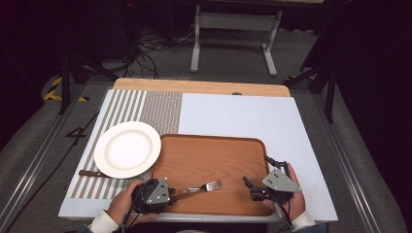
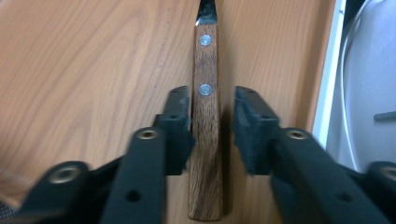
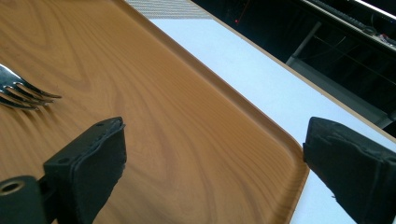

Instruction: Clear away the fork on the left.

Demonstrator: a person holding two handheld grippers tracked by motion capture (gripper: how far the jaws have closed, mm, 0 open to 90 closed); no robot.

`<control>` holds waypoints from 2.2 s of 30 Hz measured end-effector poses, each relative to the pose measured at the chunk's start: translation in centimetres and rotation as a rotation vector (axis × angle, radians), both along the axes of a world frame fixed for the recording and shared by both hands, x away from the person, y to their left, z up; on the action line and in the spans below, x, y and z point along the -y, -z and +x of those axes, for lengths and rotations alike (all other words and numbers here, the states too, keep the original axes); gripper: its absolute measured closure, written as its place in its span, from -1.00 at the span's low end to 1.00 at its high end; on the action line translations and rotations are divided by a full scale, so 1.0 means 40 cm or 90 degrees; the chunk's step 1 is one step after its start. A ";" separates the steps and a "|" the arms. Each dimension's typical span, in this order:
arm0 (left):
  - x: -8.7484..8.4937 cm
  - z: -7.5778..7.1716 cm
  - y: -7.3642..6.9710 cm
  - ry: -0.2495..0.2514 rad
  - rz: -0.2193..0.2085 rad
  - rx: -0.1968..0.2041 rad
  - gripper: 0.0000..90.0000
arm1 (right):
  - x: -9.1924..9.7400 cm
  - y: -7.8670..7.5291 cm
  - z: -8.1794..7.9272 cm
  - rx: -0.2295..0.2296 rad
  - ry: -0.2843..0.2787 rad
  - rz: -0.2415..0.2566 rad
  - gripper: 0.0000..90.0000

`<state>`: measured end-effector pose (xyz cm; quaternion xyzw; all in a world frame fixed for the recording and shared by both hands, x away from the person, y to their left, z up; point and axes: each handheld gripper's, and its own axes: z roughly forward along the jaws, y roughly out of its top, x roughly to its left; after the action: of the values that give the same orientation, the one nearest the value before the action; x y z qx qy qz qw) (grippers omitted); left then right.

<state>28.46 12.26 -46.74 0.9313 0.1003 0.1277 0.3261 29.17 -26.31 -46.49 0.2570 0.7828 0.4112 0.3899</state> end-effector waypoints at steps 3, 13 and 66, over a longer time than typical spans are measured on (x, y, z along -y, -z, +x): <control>-0.011 -0.001 -0.015 0.032 -0.029 0.011 0.46 | 0.001 -0.001 0.000 0.002 0.001 0.001 -0.85; 0.051 0.058 -0.063 0.161 -0.067 0.041 1.00 | -0.004 0.001 0.002 0.001 0.000 -0.003 -0.85; 0.034 0.159 -0.017 -0.004 0.077 0.057 0.99 | -0.004 0.009 0.008 -0.015 0.005 -0.019 -0.85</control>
<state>34.83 10.91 -46.07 0.9424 0.0809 0.1757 0.2727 29.48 -26.15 -46.84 0.2591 0.7921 0.3952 0.3863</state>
